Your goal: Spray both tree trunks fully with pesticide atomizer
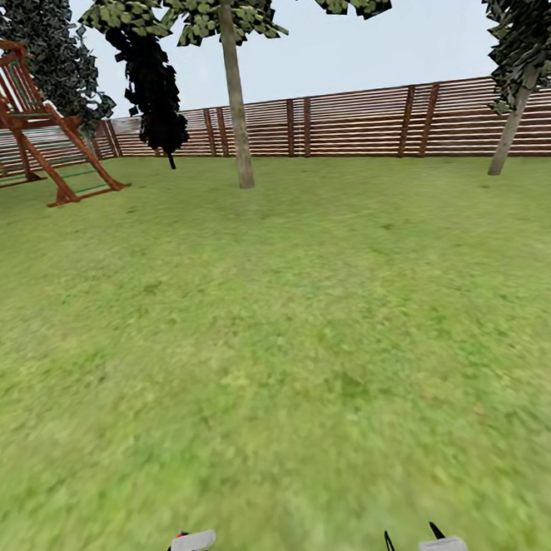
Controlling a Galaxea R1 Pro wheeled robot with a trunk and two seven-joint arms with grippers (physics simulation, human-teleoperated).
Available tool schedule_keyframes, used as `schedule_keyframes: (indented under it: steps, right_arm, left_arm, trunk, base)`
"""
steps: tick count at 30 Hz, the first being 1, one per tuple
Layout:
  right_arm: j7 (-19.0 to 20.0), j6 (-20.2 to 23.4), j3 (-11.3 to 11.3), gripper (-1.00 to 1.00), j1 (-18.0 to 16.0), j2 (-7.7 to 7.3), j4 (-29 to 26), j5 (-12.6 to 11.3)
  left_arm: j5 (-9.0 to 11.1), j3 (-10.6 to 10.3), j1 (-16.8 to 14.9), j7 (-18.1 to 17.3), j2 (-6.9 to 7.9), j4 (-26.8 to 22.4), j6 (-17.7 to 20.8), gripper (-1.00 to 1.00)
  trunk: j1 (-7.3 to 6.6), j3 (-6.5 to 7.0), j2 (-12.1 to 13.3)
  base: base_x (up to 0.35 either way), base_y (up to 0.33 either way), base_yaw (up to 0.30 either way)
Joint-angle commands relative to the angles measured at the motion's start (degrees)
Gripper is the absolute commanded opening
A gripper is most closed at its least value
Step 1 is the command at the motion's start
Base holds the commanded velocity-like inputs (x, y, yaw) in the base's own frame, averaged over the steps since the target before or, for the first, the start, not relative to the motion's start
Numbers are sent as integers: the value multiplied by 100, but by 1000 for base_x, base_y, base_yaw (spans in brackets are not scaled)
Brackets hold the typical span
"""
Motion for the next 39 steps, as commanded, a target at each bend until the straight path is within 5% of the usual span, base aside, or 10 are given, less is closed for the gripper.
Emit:
schedule_keyframes:
  steps: [1, 39]
  right_arm:
    - [0, 0, -1, 100, 0, 0, 0, 0]
    - [0, 0, -1, 100, 0, 0, 0, 0]
  left_arm:
    - [-1, 0, 0, -2, 0, -1, 0, -100]
    - [-1, 0, 0, -2, 8, -1, -9, -100]
  trunk:
    - [0, 0, 0]
    - [0, 0, 0]
  base:
    - [341, 0, 0]
    - [341, 0, 0]
